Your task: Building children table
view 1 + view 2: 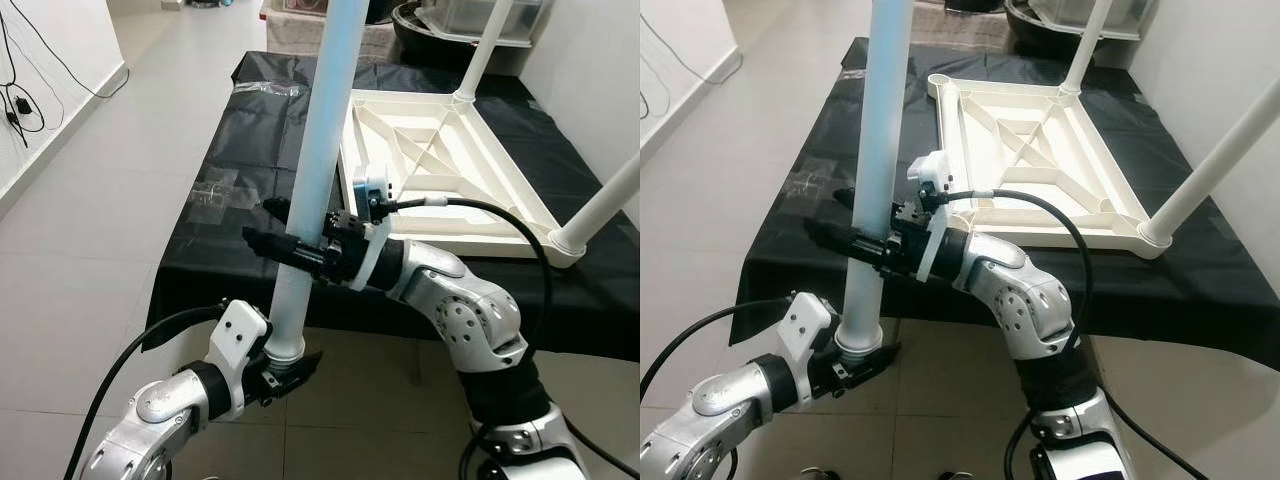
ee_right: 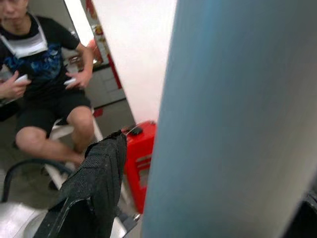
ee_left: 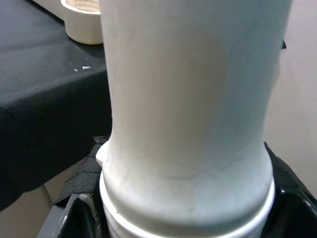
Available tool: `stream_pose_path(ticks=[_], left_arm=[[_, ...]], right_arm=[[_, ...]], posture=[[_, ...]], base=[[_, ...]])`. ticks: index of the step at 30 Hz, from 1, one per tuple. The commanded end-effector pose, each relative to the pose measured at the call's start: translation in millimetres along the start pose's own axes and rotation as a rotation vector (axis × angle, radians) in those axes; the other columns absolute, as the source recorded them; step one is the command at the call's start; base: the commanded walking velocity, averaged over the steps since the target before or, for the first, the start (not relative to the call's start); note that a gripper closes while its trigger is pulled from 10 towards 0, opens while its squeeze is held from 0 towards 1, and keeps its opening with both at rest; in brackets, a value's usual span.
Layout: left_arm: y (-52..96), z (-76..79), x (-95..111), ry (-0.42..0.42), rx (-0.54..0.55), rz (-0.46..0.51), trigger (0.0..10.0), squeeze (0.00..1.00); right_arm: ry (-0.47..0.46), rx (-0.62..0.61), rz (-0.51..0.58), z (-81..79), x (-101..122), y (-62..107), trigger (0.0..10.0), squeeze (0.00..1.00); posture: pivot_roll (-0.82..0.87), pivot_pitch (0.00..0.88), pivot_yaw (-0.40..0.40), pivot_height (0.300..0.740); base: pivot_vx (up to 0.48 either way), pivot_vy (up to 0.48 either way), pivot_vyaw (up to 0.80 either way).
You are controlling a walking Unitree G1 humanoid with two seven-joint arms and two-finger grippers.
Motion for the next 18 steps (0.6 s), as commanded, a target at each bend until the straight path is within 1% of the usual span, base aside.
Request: stream_pose_path(ticks=[1, 8, 9, 10, 12, 15, 18], left_arm=[[-0.6, 7.5, 0.8, -0.007, -0.040, 0.001, 10.0, 0.00], [0.6, 7.7, 2.2, 0.006, -0.060, -0.005, 10.0, 0.00], [1.2, 10.3, 1.7, 0.014, -0.074, -0.008, 10.0, 0.00], [1.2, 10.3, 1.7, 0.014, -0.074, -0.008, 10.0, 0.00], [2.6, 16.3, -0.9, 0.026, -0.098, -0.018, 10.0, 0.00], [3.8, 19.6, -3.2, 0.032, -0.109, -0.027, 10.0, 0.00], [4.2, 17.5, -5.4, 0.036, -0.092, -0.040, 10.0, 0.00]], right_arm=[[-0.009, 0.036, -0.003, -7.0, -1.6, -1.3, 10.0, 0.00], [-0.016, 0.061, -0.012, -9.9, -3.9, -1.9, 10.0, 0.00], [-0.020, 0.068, -0.014, -11.0, -5.1, -1.5, 0.0, 0.00], [-0.020, 0.068, -0.014, -11.0, -5.1, -1.5, 0.0, 0.00], [-0.024, 0.076, -0.019, -12.4, -6.7, -0.9, 0.0, 0.00], [-0.024, 0.078, -0.022, -12.8, -7.4, -0.8, 0.0, 0.00], [-0.024, 0.079, -0.025, -13.1, -7.7, -0.5, 0.0, 0.00]], posture=[[0.09, 0.133, -0.083, 0.740], [0.08, 0.134, -0.082, 0.740], [0.08, 0.132, -0.084, 0.740], [0.08, 0.132, -0.084, 0.740], [0.08, 0.134, -0.085, 0.740], [0.08, 0.136, -0.085, 0.740], [0.08, 0.137, -0.086, 0.740]], base=[[0.000, 0.000, 0.00], [0.000, 0.000, 0.00], [0.000, 0.000, 0.00], [0.000, 0.000, 0.00], [0.000, 0.000, 0.00], [0.000, 0.000, 0.00], [0.000, 0.000, 0.00]])
Point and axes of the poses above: a point about 5 cm out from each wrist's last joint towards the gripper, its own y axis pointing back from the gripper into the wrist, its own x axis along the axis of the wrist's last joint, z = x × y, the point moved 4 cm from there along -y, pointing out of the wrist towards the gripper, and after that the axes turned 2 degrees about y, right-handed, at the moved point
